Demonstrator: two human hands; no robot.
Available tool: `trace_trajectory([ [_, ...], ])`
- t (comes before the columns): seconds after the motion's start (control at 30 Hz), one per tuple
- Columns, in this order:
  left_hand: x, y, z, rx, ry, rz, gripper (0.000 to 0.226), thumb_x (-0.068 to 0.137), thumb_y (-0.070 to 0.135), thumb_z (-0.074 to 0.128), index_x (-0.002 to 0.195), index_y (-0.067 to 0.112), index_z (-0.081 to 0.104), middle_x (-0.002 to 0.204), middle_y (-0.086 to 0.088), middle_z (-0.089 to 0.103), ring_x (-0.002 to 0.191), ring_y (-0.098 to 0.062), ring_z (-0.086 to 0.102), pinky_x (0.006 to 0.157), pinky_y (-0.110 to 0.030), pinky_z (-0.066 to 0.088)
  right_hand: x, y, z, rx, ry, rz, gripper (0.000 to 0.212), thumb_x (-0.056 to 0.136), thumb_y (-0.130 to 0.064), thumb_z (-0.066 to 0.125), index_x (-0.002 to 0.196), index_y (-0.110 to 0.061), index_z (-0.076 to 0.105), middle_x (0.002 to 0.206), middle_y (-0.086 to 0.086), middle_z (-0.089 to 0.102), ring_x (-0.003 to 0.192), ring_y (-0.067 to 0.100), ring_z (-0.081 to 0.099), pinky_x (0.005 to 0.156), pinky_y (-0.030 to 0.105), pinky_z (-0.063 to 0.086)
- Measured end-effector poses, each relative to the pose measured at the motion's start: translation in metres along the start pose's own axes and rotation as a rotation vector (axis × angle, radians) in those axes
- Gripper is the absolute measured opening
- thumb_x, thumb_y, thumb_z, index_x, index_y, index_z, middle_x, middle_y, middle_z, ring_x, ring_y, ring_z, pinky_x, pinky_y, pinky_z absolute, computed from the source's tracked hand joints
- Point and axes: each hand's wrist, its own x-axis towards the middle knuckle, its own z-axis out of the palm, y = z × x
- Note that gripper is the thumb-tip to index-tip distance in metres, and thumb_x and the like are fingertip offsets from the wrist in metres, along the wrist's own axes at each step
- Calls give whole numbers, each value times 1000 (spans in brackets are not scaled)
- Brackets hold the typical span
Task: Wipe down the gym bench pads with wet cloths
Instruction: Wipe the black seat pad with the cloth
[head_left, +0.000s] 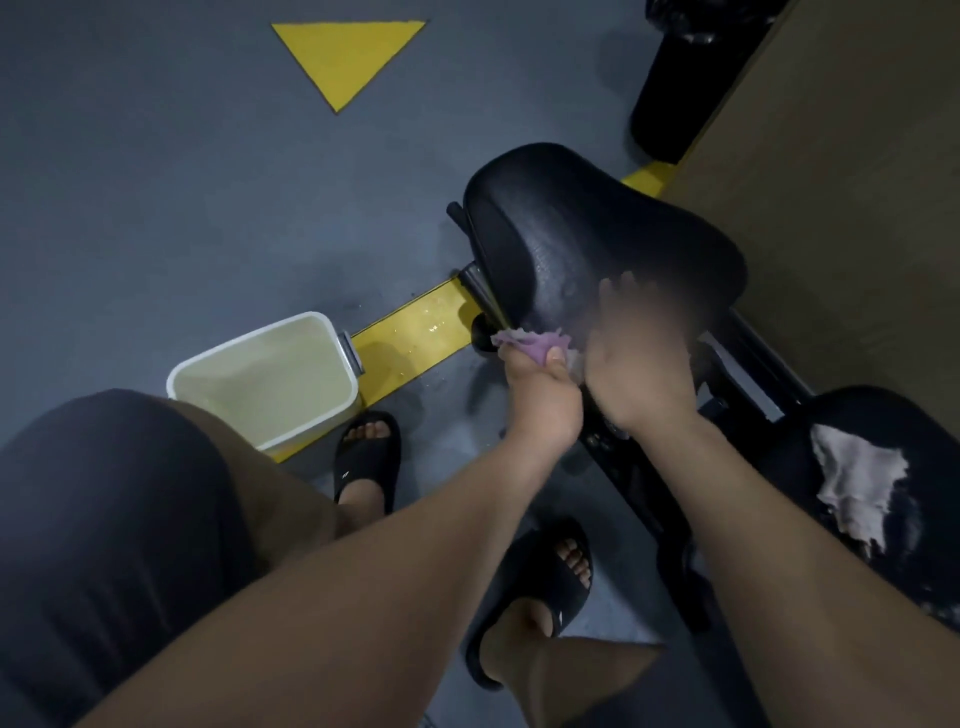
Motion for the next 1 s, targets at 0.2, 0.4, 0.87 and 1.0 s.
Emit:
trace_trajectory([
  [0.2,34,13,-12,148,-112,-1,21,110,26,38,126,18,49,110,-7,65,87,-11,61,62,-11,51,-11,17,-7,245,-33,42,56,105,-8,35,160,-16,27,170,-5,11,156,10,-1,123,22,-6],
  [0.4,63,42,-15,92,-6,39,41,111,16,35,149,4,31,150,-7,46,139,-19,44,111,-17,30,-4,27,-7,318,-69,20,67,97,5,31,159,-19,29,169,-10,13,156,9,-3,127,27,-4],
  [0.87,55,39,-22,1033,-129,382,78,109,42,27,157,-8,-10,166,-28,-15,155,-37,-18,126,-43,-11,-22,33,-23,351,-30,15,52,98,0,38,145,-15,55,162,-2,37,154,13,20,118,13,8],
  [1.0,27,10,-38,1153,-202,646,83,103,51,14,157,-11,2,165,-32,-4,155,-44,-7,128,-48,-2,-32,26,-35,346,11,77,41,95,0,41,123,-11,70,138,6,60,136,23,46,112,23,32],
])
